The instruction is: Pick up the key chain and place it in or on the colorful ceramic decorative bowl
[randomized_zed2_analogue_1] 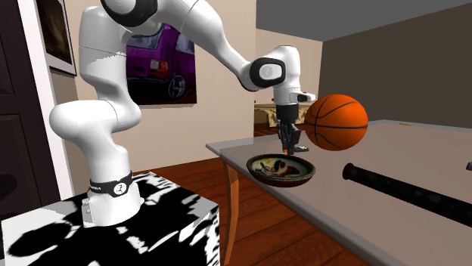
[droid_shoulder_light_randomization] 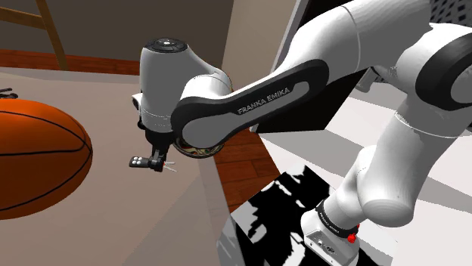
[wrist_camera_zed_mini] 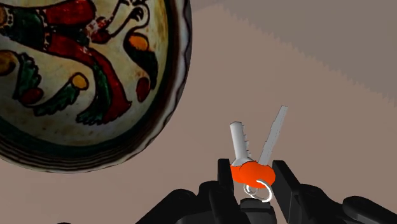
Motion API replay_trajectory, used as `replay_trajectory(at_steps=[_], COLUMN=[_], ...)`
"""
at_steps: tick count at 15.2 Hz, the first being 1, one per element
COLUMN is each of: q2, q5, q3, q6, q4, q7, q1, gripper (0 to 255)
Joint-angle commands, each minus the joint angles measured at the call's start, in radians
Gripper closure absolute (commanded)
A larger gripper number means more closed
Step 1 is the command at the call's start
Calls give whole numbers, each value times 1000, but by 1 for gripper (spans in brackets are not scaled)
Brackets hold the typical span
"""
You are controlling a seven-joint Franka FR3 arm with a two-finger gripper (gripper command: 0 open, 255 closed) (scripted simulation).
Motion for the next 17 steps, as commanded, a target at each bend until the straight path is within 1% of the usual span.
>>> replay_trajectory(at_steps=[1, 17], q2=[-11, -90], q5=[8, 56], q3=[2, 11], q6=[-24, -211], q4=[14, 129], q7=[-6, -42], q1=[-2, -10], gripper=[255, 255])
